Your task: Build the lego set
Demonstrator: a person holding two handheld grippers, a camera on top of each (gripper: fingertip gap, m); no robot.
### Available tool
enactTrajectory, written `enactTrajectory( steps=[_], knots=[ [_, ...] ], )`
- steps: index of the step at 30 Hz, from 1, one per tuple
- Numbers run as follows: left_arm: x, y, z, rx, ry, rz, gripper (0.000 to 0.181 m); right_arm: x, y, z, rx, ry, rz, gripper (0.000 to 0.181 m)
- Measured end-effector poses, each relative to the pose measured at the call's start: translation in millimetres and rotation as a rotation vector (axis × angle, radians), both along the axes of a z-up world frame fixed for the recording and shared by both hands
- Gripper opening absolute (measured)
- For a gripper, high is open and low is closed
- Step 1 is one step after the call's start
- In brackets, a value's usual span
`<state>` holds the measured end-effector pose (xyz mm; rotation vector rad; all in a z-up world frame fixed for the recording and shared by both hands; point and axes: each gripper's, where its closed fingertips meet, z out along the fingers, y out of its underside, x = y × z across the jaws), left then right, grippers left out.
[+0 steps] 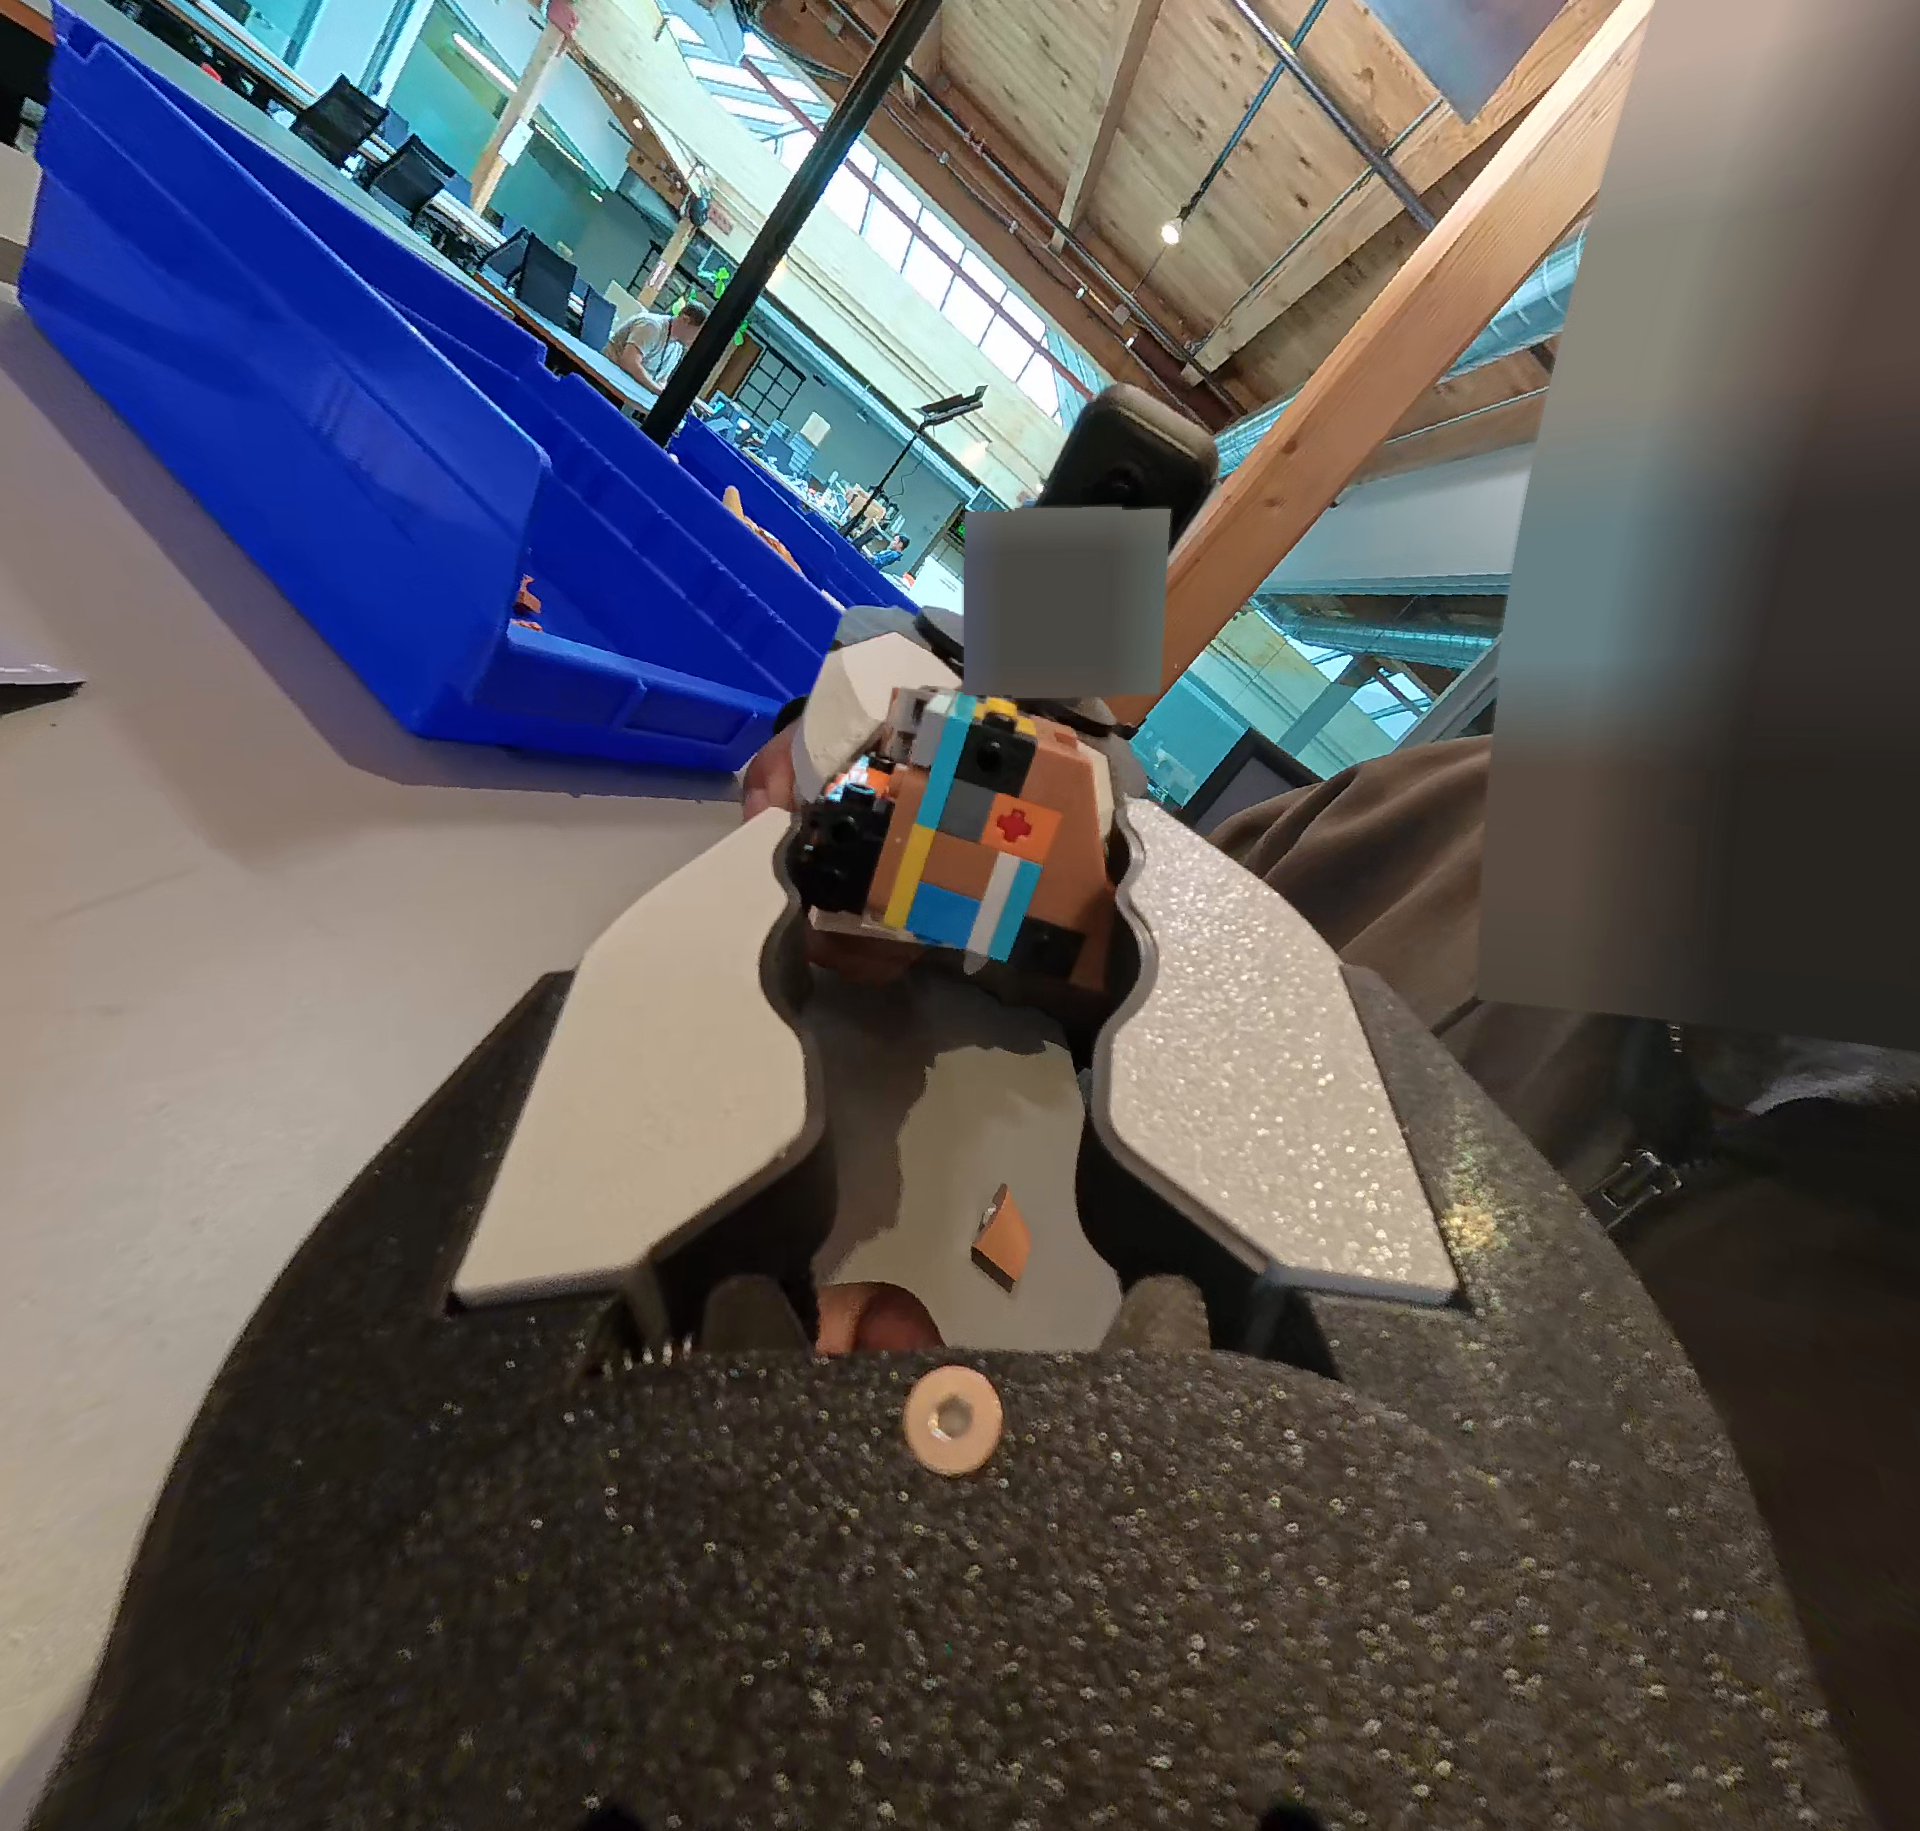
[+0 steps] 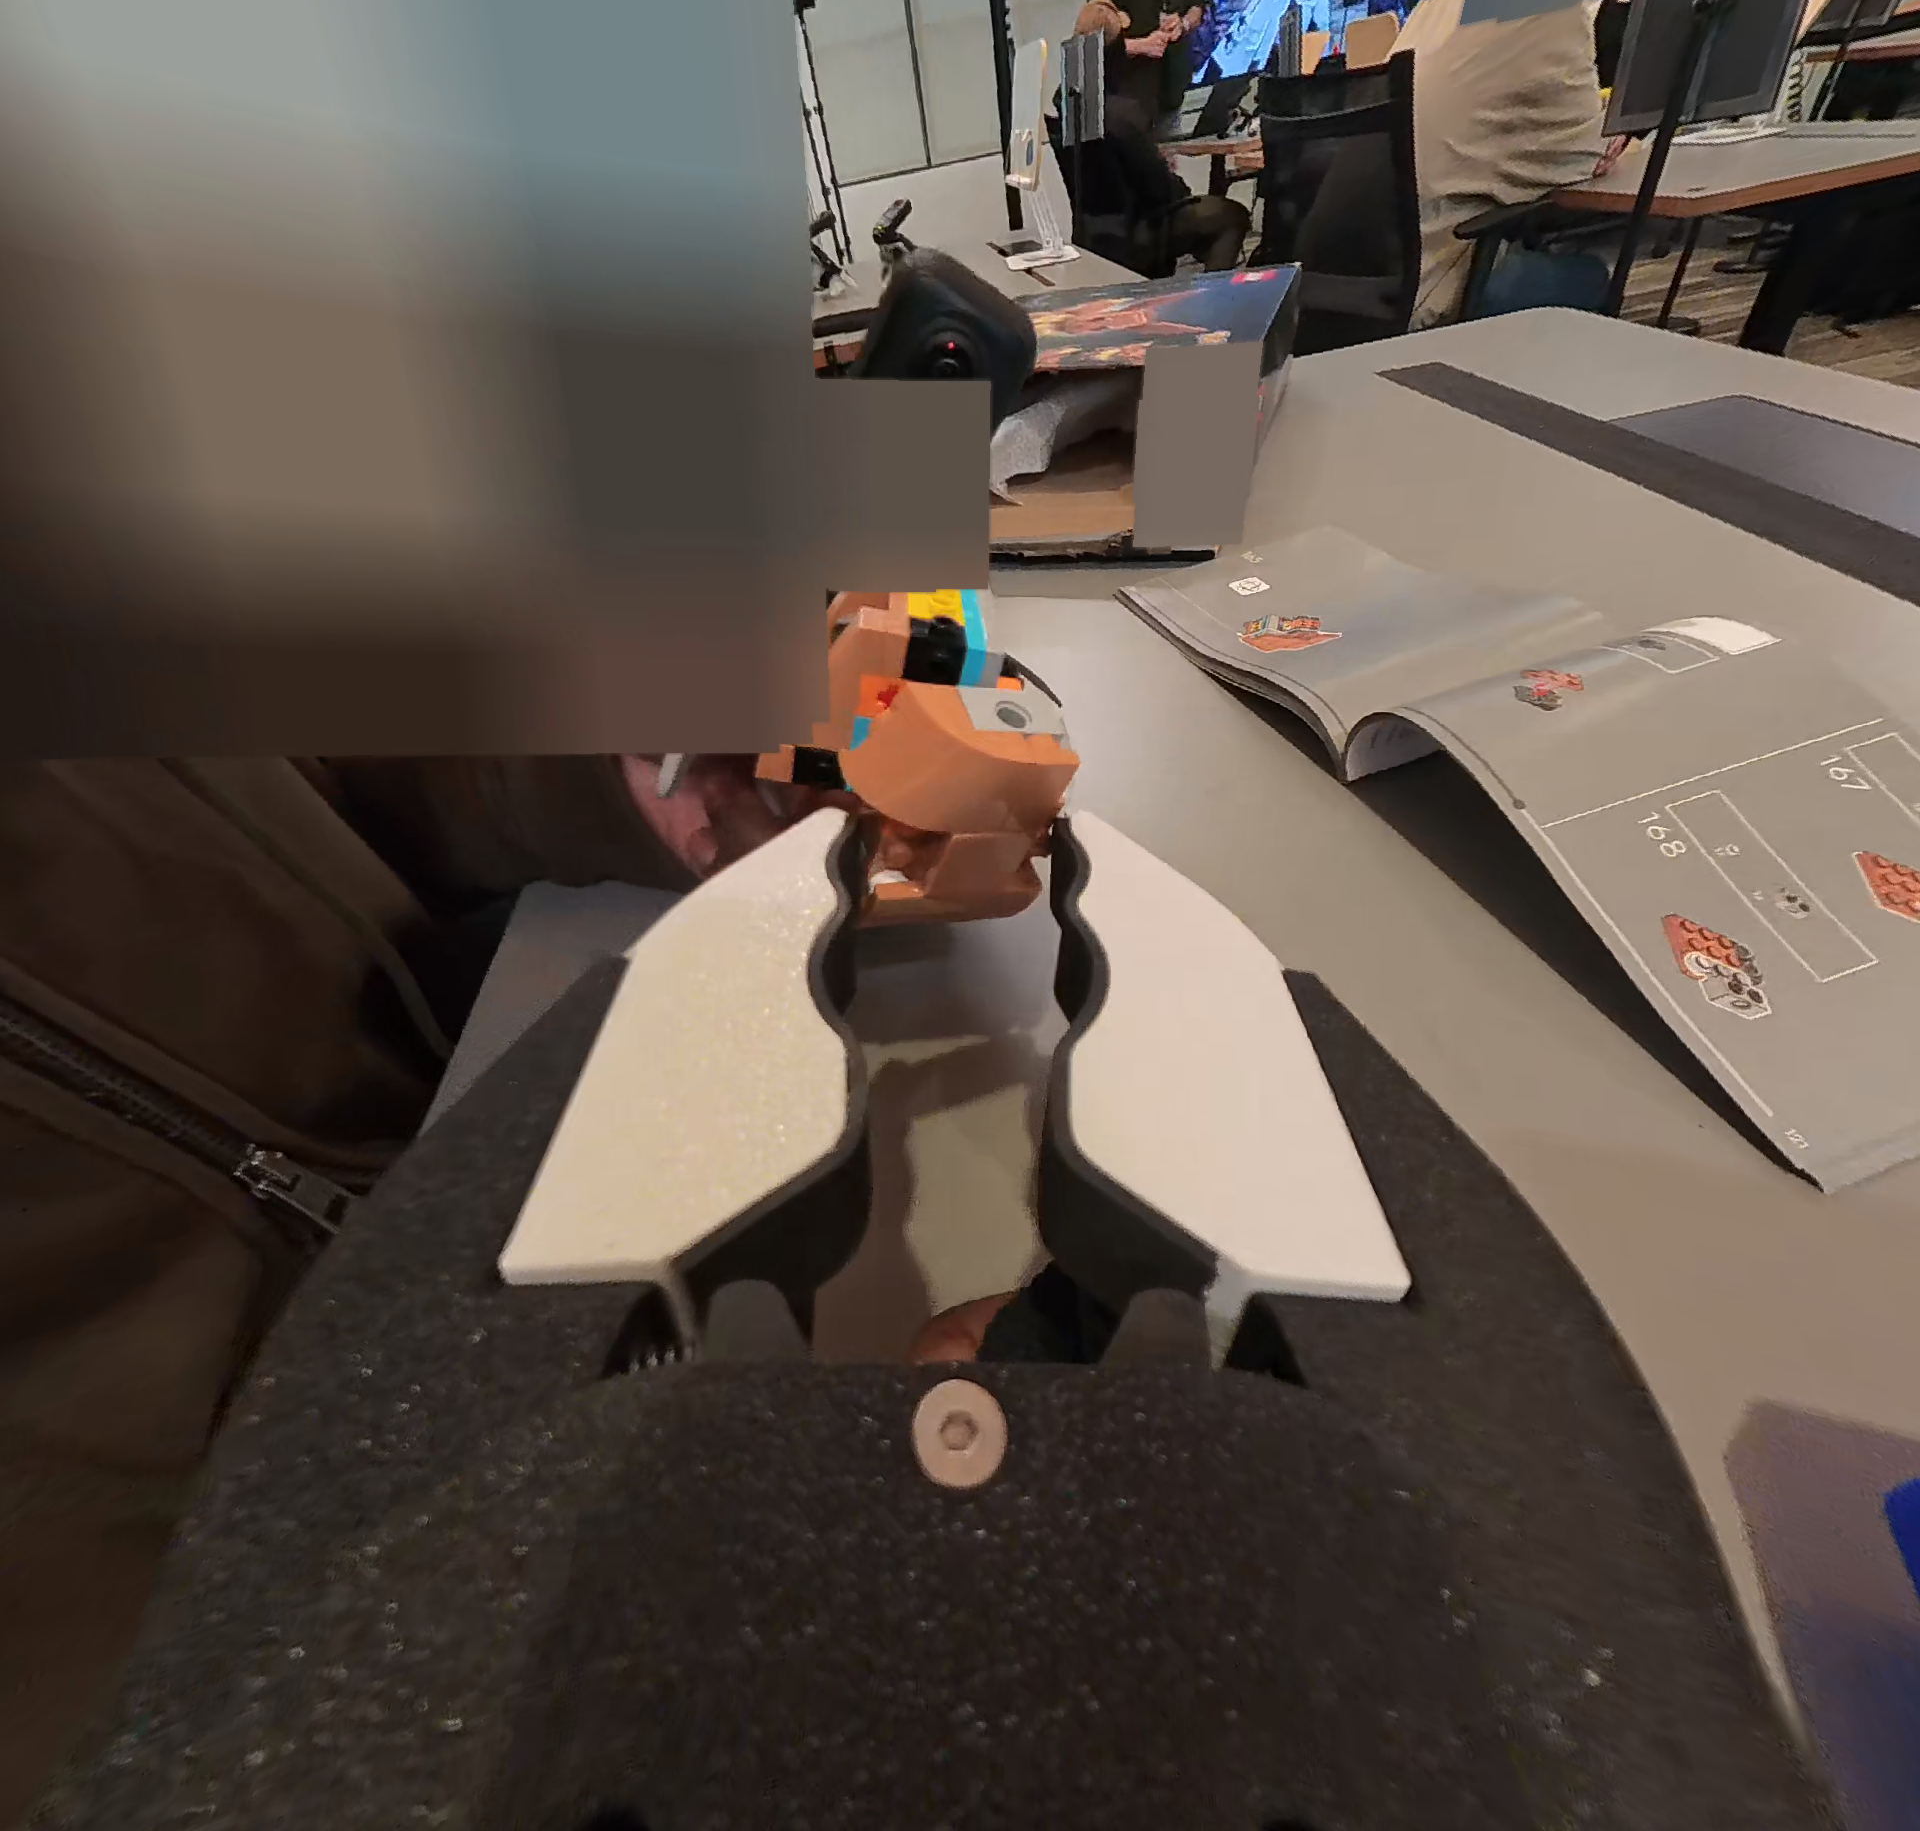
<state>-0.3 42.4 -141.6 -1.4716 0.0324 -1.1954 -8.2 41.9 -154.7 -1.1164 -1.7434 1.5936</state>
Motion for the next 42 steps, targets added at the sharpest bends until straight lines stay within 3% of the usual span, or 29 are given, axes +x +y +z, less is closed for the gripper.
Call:
enactTrajectory(
  steps=[42],
  knots=[
    [4, 8, -27, -0.091, 0.242, 0.063, 0.055, 1, 7, -23, 0.328, -0.105, -0.095, 0.034]
  ],
)
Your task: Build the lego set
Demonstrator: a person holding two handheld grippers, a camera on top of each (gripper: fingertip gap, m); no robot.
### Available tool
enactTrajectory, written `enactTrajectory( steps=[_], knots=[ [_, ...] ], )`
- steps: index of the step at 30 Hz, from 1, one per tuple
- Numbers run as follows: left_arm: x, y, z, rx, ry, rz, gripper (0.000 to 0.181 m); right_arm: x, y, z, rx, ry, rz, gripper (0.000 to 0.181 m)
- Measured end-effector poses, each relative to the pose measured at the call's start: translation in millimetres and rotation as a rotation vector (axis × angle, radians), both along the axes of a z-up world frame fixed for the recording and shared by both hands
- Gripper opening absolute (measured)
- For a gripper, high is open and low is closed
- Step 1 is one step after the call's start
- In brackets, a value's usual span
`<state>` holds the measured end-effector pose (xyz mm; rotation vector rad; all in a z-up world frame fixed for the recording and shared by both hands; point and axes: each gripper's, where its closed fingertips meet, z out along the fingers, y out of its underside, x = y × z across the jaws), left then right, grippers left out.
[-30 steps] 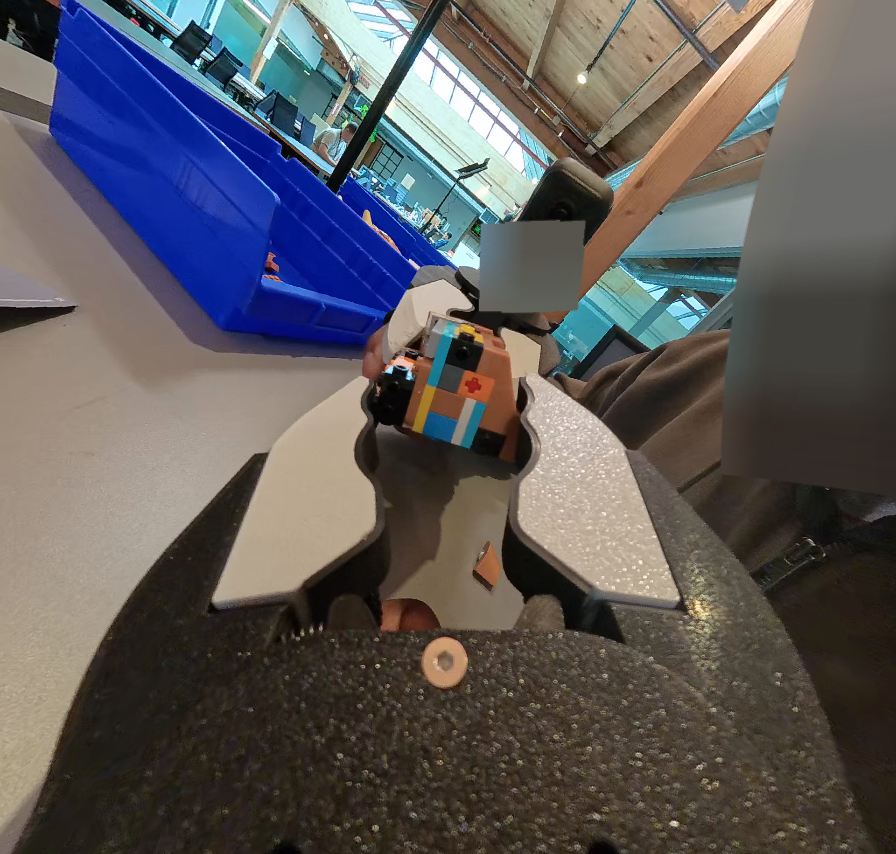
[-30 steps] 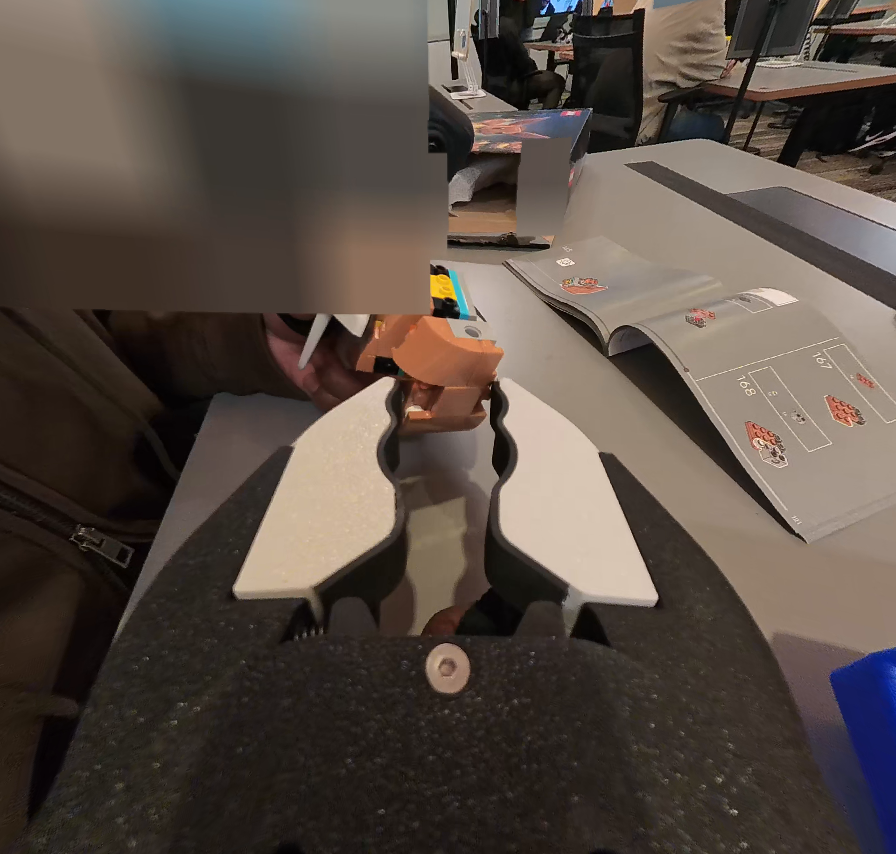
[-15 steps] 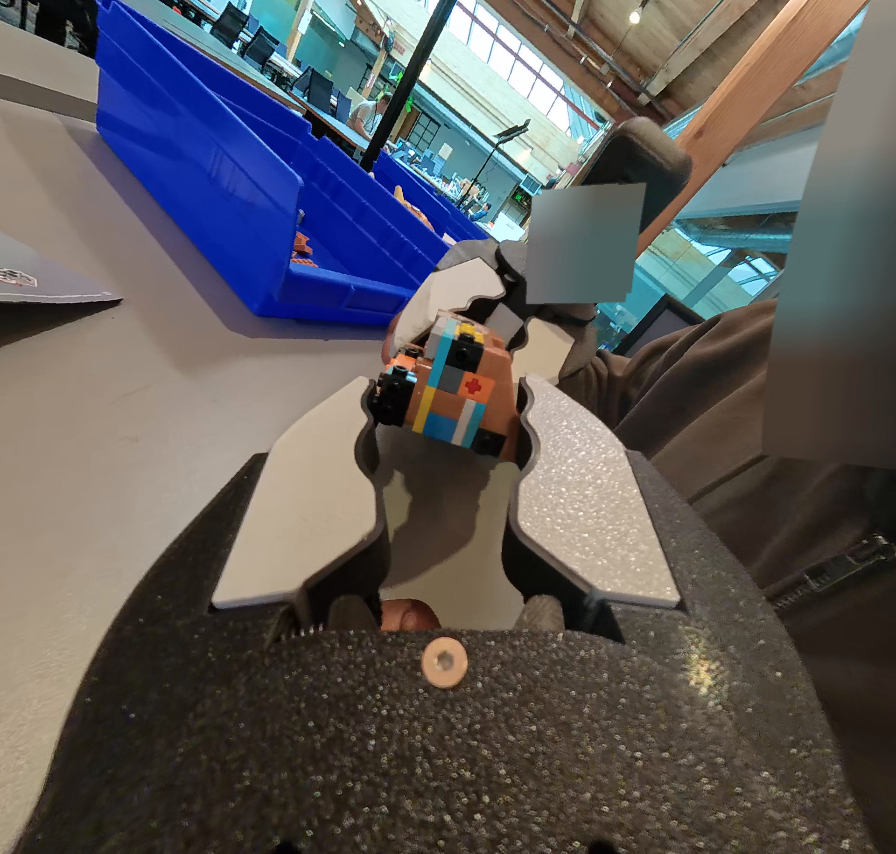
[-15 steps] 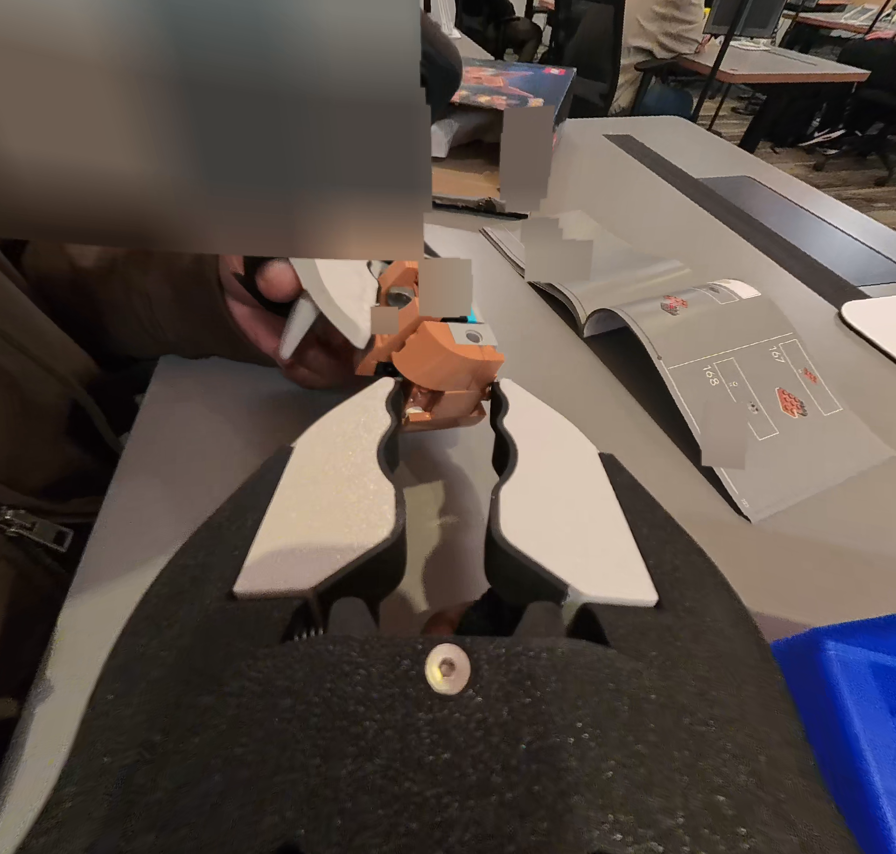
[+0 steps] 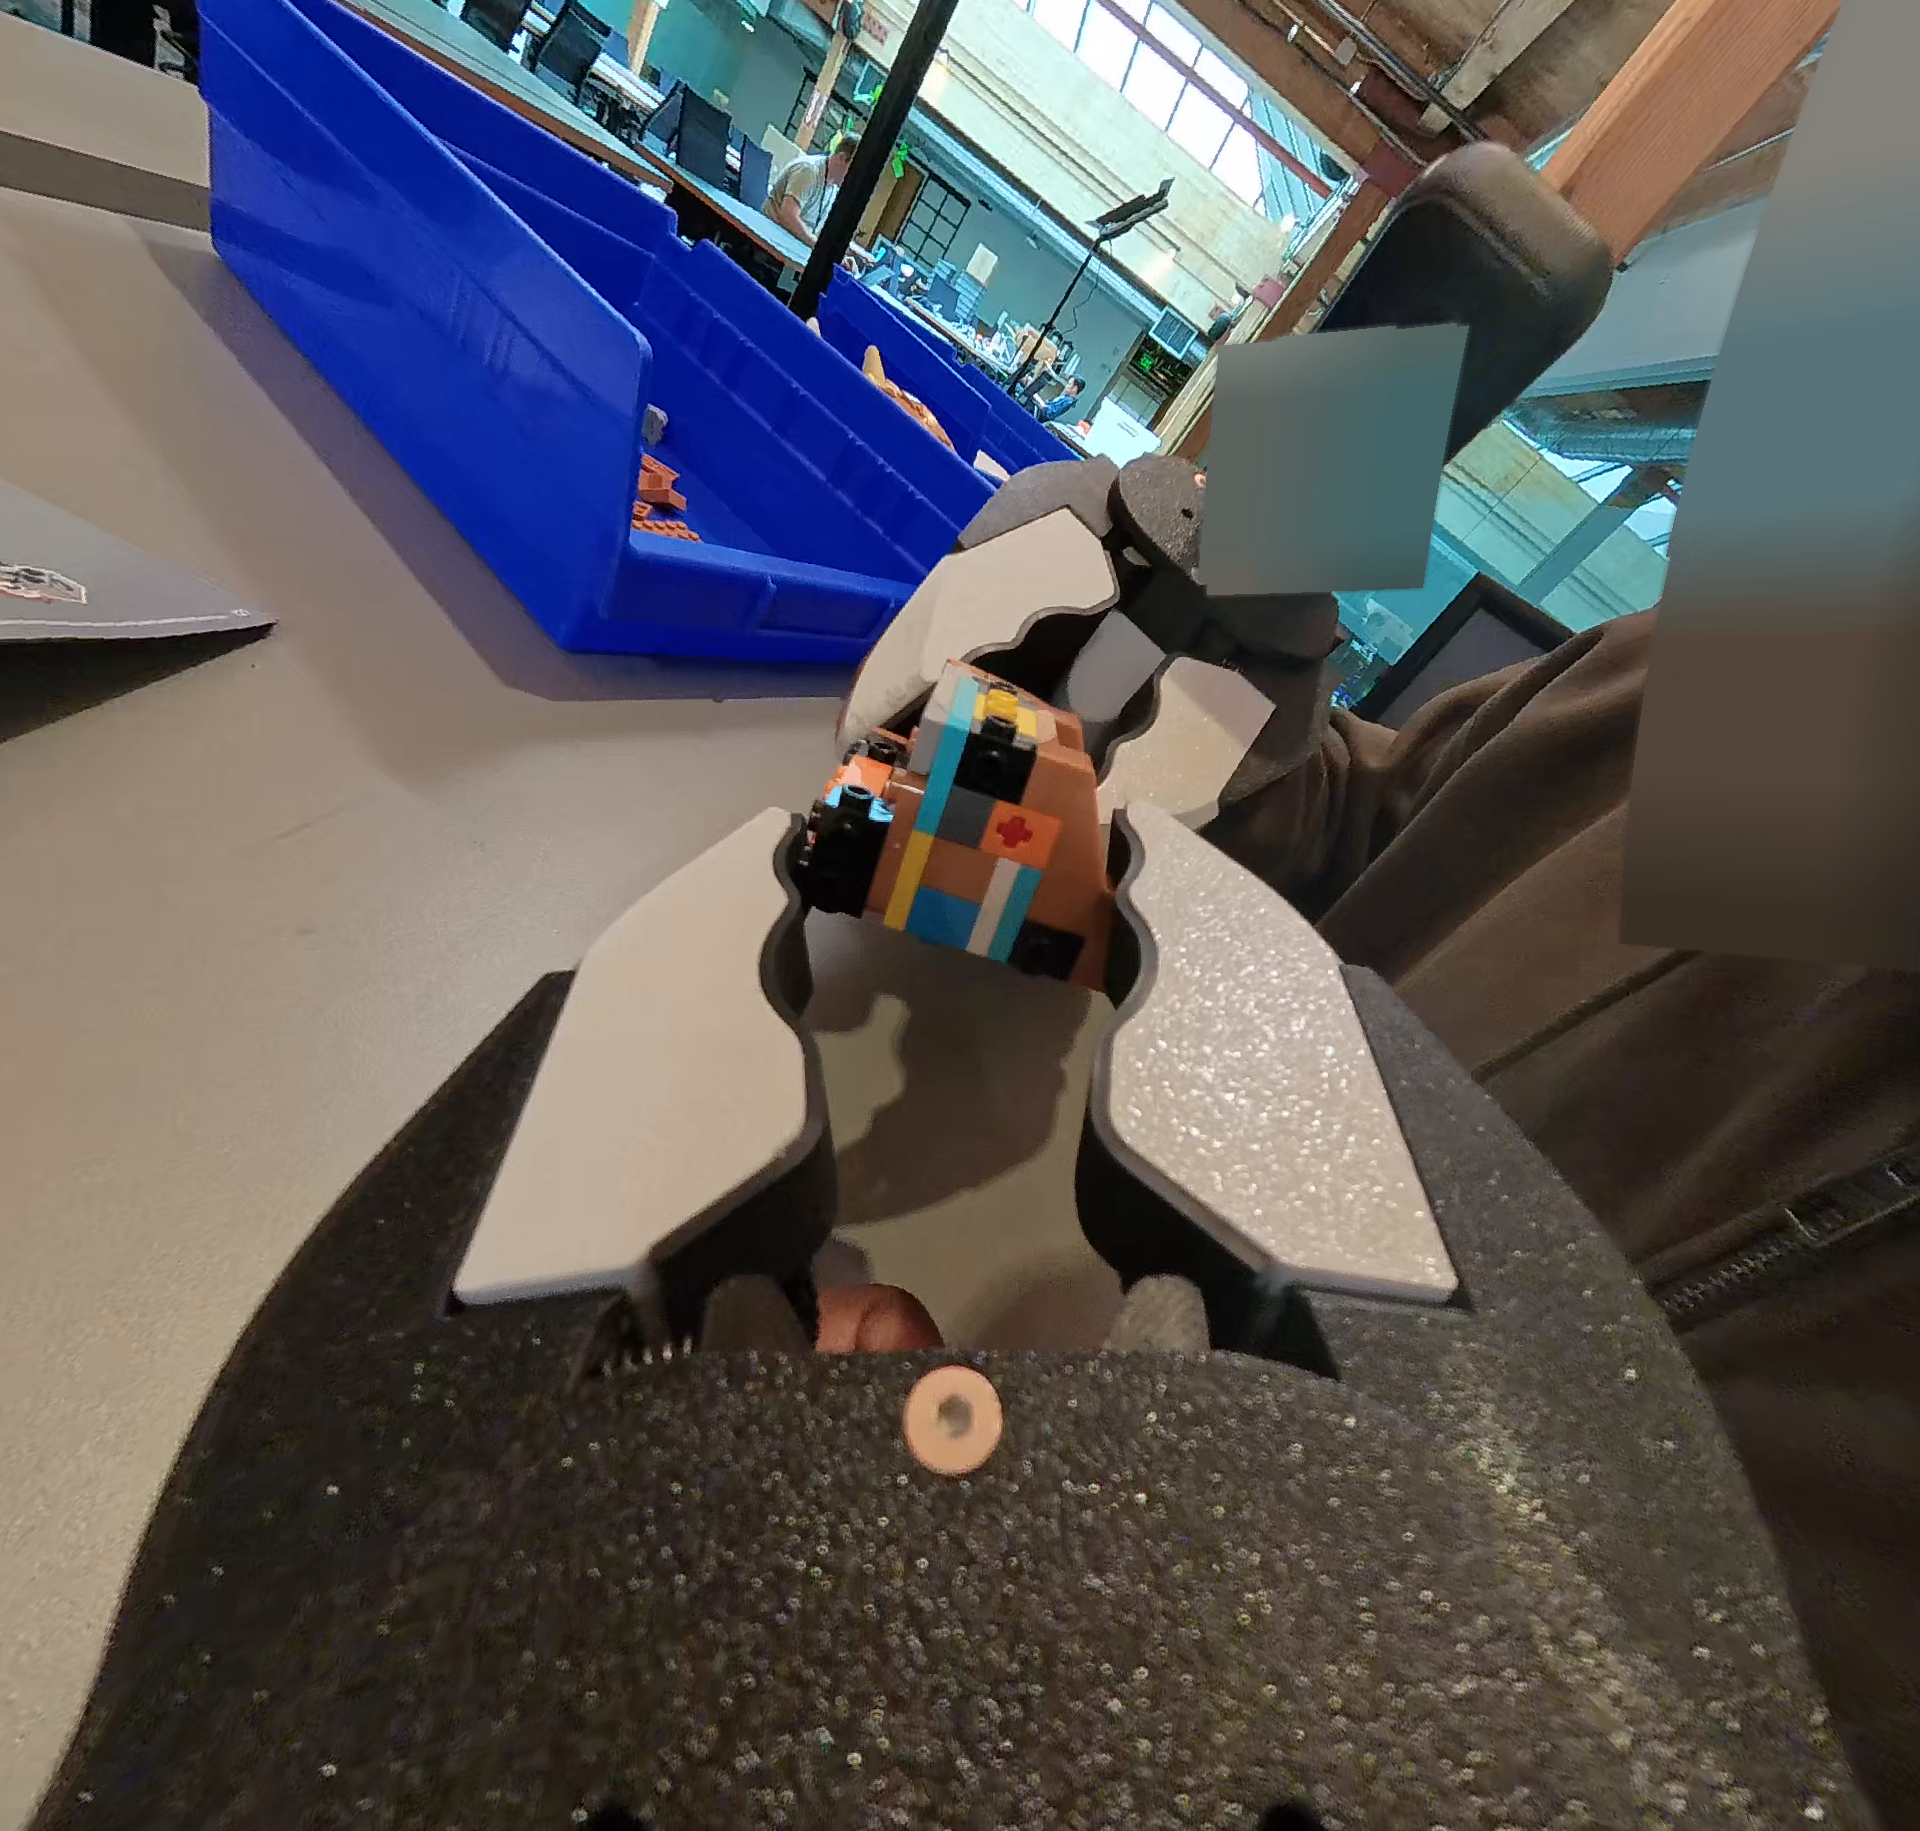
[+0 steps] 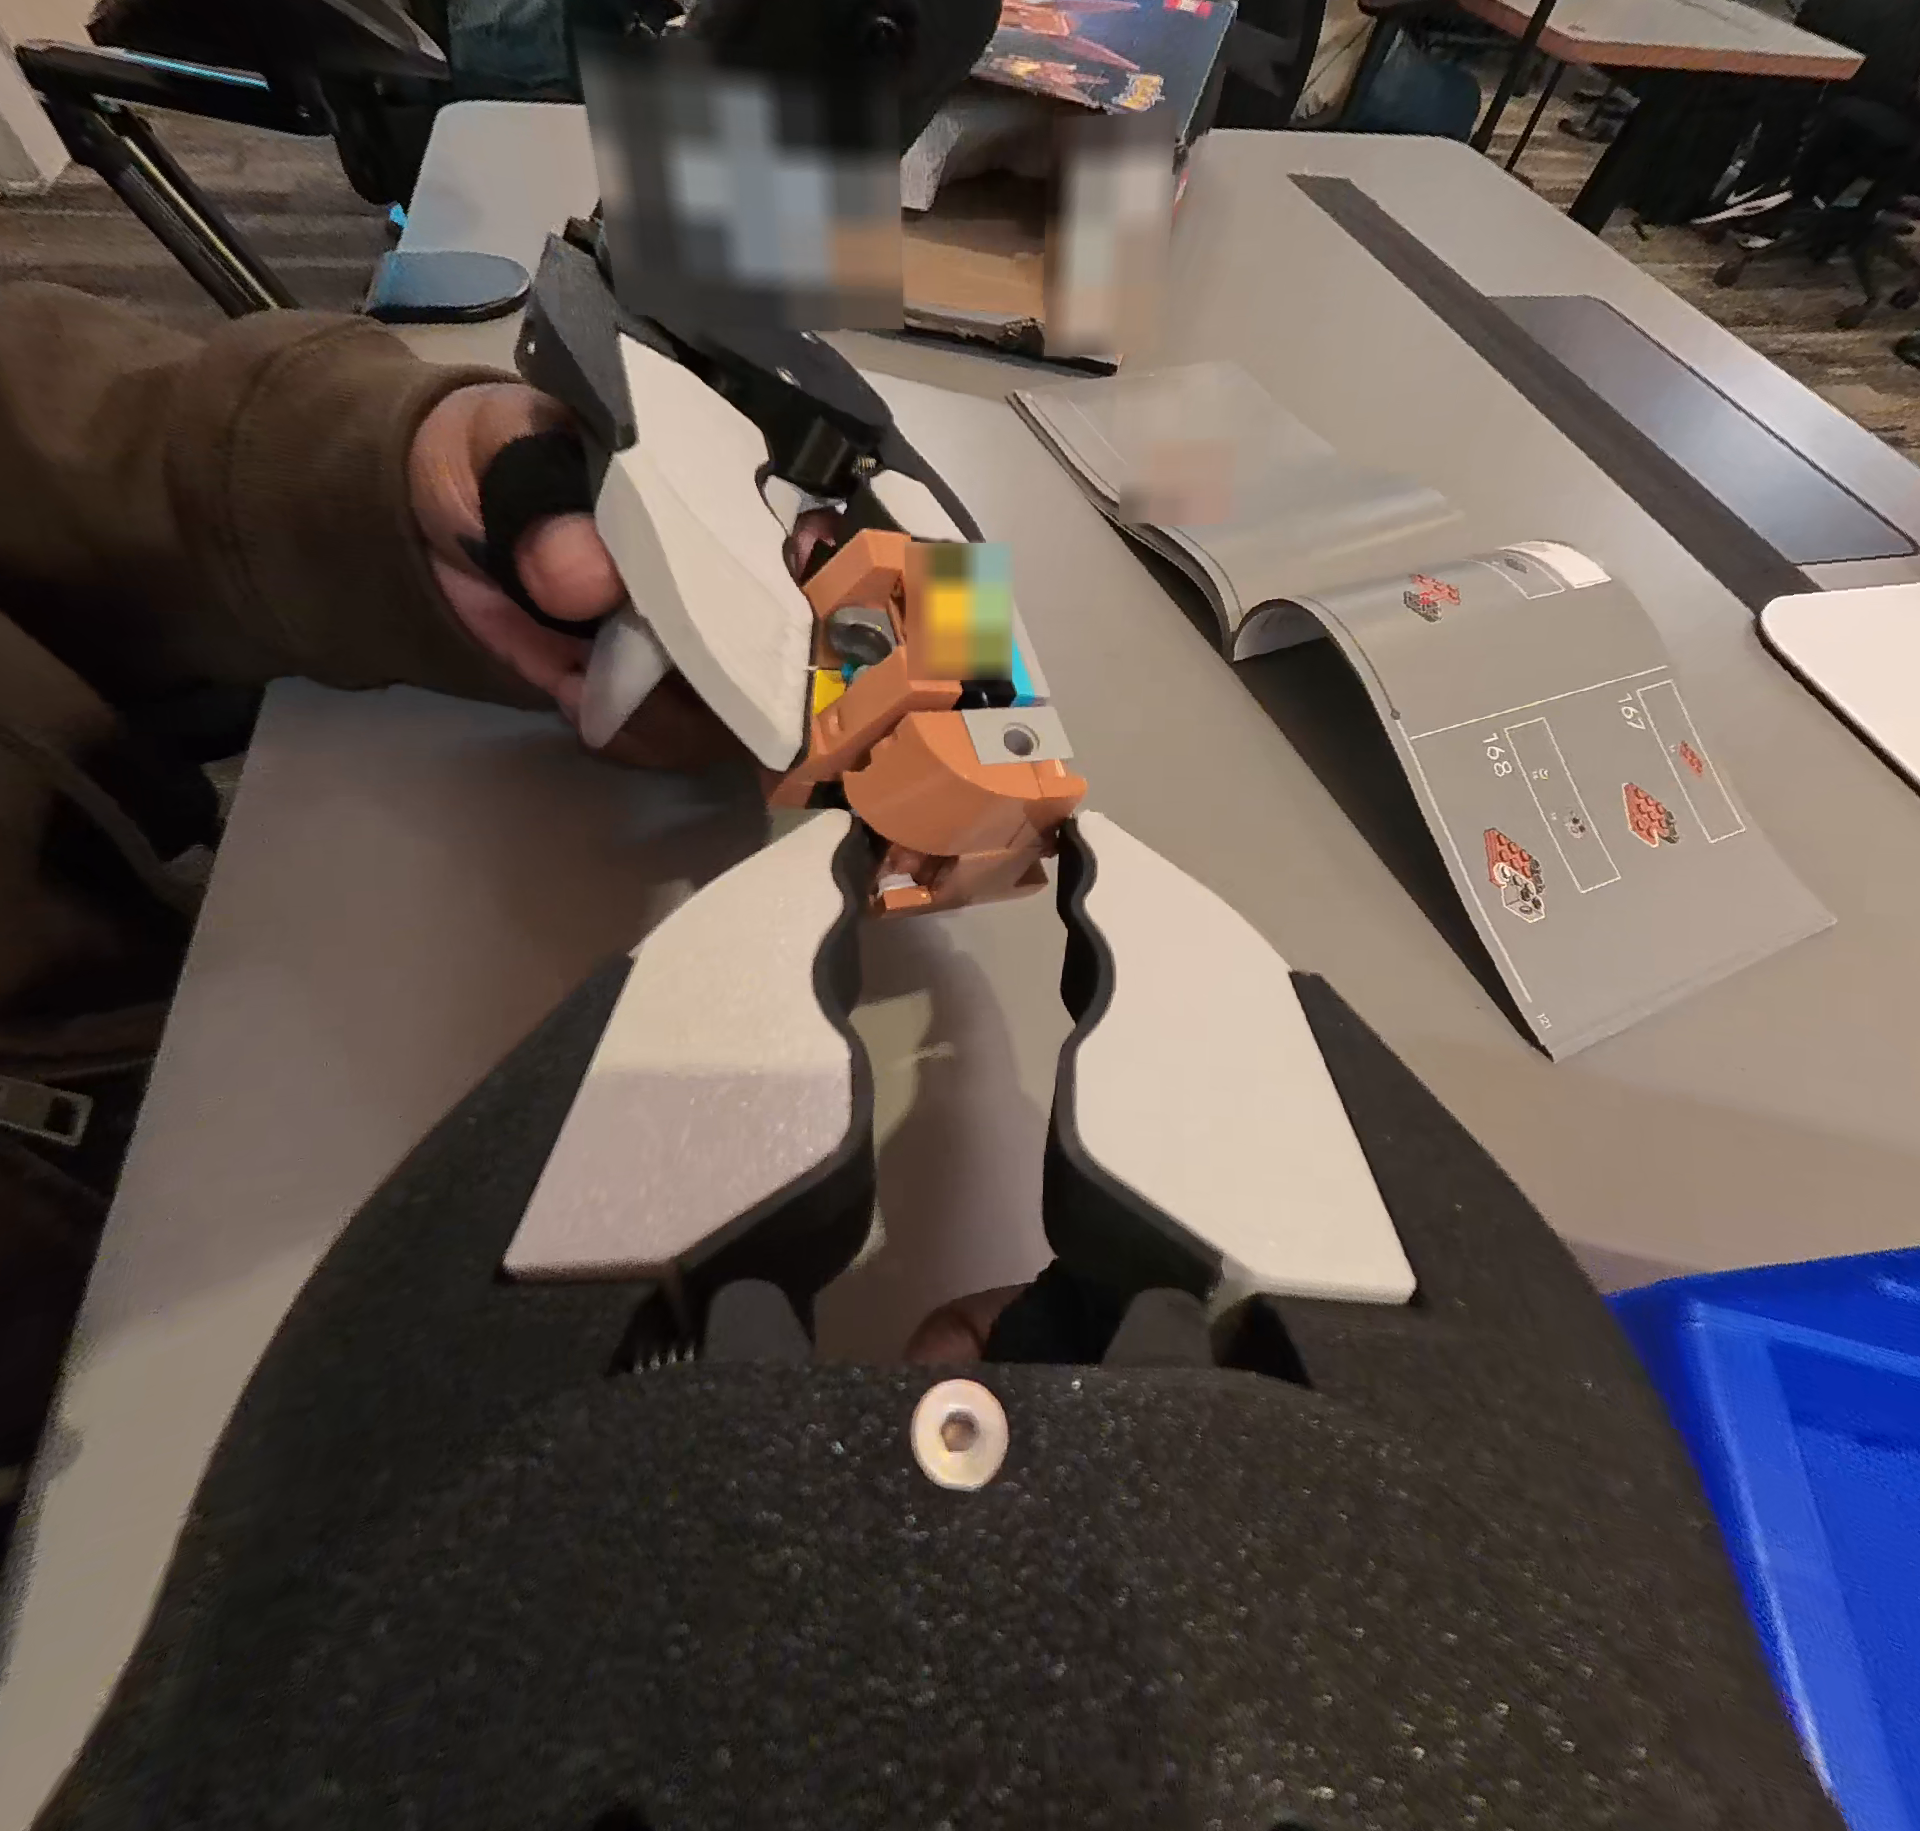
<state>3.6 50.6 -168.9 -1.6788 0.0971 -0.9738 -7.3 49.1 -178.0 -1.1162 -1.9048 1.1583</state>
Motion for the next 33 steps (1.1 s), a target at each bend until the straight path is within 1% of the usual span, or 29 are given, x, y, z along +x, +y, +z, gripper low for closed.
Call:
enactTrajectory(
  steps=[9, 13, 18, 23, 26, 33],
  knots=[
    [1, 1, -3, -0.011, 0.026, -0.001, 0.055, 2, -1, -2, -0.019, -0.047, -0.002, 0.035],
    [2, 1, -7, -0.018, 0.074, -0.003, 0.055, 3, 0, -6, 0.033, -0.052, -0.009, 0.035],
    [4, -1, -7, -0.013, 0.085, -0.021, 0.055, 3, 0, -7, 0.064, -0.025, 0.004, 0.035],
    [4, -4, -6, -0.006, 0.097, -0.043, 0.054, 4, -2, -5, 0.001, -0.009, 0.036, 0.034],
    [4, -5, -9, -0.008, 0.138, -0.041, 0.055, 4, -2, -6, 0.034, 0.002, 0.039, 0.035],
    [3, -5, -11, -0.015, 0.151, -0.032, 0.055, 3, -4, -8, 0.075, 0.023, 0.045, 0.034]
  ],
)
